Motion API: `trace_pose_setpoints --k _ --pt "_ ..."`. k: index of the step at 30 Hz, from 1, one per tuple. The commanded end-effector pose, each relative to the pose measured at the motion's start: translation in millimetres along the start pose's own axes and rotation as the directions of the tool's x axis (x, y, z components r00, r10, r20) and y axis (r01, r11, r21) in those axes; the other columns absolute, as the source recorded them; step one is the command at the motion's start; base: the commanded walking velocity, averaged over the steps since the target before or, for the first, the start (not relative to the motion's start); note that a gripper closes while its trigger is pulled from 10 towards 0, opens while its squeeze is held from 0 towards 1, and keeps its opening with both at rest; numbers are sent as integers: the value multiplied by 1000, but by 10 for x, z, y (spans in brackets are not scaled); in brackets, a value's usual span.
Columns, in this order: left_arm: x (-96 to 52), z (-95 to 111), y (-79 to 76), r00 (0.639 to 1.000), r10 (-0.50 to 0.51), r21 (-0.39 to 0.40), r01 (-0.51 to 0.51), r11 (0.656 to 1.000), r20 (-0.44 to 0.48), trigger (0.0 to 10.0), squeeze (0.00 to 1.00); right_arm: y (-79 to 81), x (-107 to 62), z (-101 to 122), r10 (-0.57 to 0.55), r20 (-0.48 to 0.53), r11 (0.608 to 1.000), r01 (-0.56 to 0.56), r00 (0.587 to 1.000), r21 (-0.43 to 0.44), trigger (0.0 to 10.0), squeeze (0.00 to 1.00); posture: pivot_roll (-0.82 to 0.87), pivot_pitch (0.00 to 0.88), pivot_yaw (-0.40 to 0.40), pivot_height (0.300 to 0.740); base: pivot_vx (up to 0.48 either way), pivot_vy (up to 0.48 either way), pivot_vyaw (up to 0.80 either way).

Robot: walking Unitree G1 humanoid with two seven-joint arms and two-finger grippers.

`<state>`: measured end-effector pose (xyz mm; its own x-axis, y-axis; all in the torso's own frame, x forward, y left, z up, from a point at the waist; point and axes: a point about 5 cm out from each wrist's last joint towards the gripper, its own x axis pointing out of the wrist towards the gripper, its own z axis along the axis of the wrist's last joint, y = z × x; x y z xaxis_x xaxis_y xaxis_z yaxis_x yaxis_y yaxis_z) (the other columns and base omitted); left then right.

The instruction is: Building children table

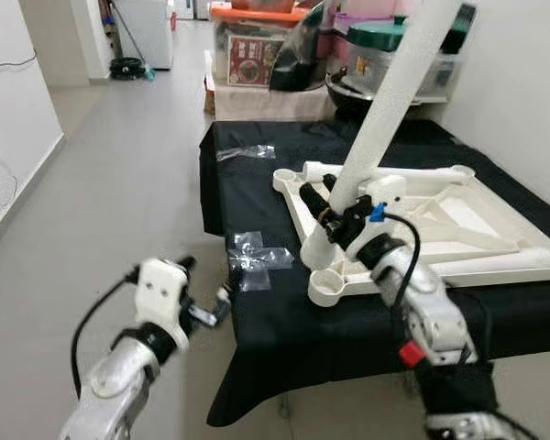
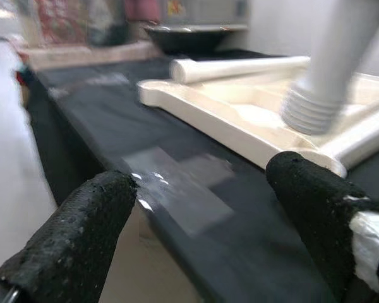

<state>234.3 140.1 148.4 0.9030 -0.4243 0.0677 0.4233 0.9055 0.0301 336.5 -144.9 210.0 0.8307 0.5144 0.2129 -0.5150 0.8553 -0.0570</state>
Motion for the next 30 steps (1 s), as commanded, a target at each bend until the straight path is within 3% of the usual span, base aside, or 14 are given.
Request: trace_pose_setpoints --k 1,6,12,16,30 --pt "-65 -39 -79 997 -73 -9 73 997 -38 10000 0 -67 -12 8 67 1 998 -67 998 11 10000 0 47 0 -76 740 0 0 0" --pt "-115 -105 -140 990 -118 -21 117 993 -78 10000 0 -142 -42 -123 136 -76 991 -137 988 -6 10000 0 51 0 -77 740 0 0 0" --pt "-123 -121 -153 985 -141 -24 139 990 -97 10000 0 -283 -120 -391 200 -191 979 -190 961 72 10000 0 62 0 -85 740 0 0 0" --pt "-124 -120 -142 985 -140 -24 139 990 -99 10000 0 -351 -129 -483 157 -194 986 -140 968 95 10000 0 63 0 -84 740 0 0 0" --pt "-86 -101 -160 983 -160 -20 159 987 -91 10000 0 -267 73 -569 148 -167 985 -131 975 110 10000 0 81 0 -79 740 0 0 0"
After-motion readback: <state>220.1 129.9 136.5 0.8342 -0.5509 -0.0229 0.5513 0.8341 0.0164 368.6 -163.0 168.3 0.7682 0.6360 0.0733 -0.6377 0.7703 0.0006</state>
